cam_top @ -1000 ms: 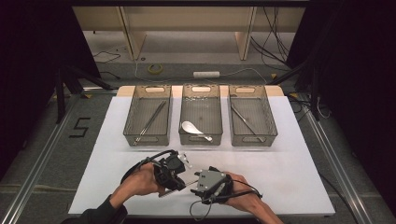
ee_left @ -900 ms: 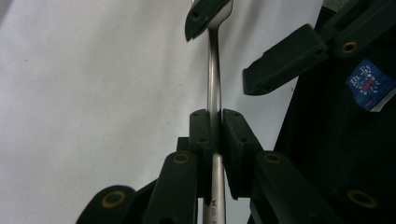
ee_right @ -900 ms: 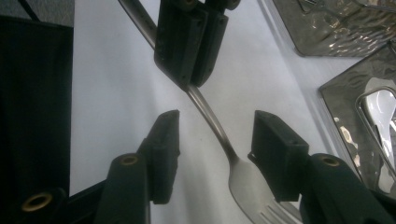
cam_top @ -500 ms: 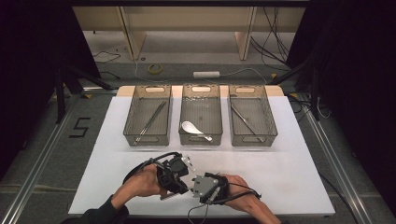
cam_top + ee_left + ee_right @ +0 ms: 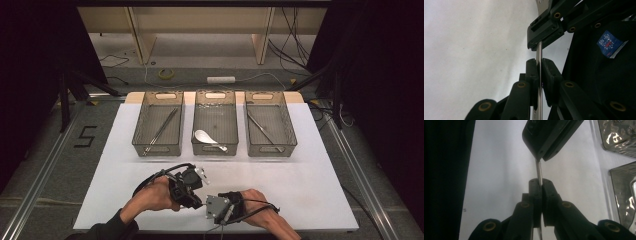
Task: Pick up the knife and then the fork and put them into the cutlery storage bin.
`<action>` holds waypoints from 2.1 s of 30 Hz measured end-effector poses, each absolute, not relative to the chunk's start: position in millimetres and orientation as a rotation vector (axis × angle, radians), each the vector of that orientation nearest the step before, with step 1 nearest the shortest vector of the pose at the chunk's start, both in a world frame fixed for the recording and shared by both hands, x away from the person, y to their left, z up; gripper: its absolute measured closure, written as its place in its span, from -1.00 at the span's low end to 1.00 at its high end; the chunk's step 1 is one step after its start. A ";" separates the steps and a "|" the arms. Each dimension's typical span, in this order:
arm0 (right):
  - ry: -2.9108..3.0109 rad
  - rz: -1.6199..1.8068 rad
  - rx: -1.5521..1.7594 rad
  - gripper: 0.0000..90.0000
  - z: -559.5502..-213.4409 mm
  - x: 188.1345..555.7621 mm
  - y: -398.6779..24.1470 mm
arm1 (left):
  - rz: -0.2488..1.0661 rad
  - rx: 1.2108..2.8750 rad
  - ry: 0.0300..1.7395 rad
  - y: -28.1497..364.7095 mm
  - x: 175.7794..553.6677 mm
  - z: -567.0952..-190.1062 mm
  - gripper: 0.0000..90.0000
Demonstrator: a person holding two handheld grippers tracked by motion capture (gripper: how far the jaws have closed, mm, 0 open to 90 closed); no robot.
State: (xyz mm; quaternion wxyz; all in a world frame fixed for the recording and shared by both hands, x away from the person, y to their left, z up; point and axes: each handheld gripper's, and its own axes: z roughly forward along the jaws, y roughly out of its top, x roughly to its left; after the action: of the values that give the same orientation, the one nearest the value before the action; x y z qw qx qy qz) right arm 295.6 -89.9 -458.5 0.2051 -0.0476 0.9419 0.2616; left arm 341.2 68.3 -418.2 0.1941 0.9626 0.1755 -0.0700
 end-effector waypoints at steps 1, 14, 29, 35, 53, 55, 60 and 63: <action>2.622 0.728 -0.130 0.96 -458.7 295.6 -90.5 | -0.202 2.694 0.497 68.2 341.7 -418.6 0.82; 2.596 0.687 0.044 0.96 -456.6 314.5 -120.8 | 0.015 2.503 0.621 89.2 349.1 -406.1 -0.26; 2.533 0.705 0.284 0.96 -442.1 339.4 -161.6 | 0.196 2.107 0.750 133.8 353.0 -404.1 -0.56; 2.477 0.754 0.400 0.96 -430.5 348.5 -181.9 | 0.221 2.005 0.766 152.3 349.9 -408.8 -0.58; 2.333 0.844 0.739 0.96 -389.6 395.6 -224.2 | 0.316 1.924 0.809 179.3 341.1 -420.6 -0.61; 2.314 0.856 0.788 0.96 -381.2 408.6 -230.2 | 0.318 1.923 0.807 179.4 340.3 -420.9 -0.62; 2.295 0.859 0.851 0.96 -373.2 427.0 -235.9 | 0.326 1.920 0.807 179.6 338.5 -421.5 -0.62; 2.282 0.861 0.908 0.96 -371.0 440.1 -239.0 | 0.331 1.910 0.806 180.6 337.9 -421.3 -0.62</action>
State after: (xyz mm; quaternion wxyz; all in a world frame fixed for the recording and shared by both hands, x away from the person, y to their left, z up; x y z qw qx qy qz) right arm 440.1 -239.0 -371.0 0.2664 0.3362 0.8452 0.3188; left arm 337.9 180.6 -421.3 0.4977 0.7891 0.3331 0.1366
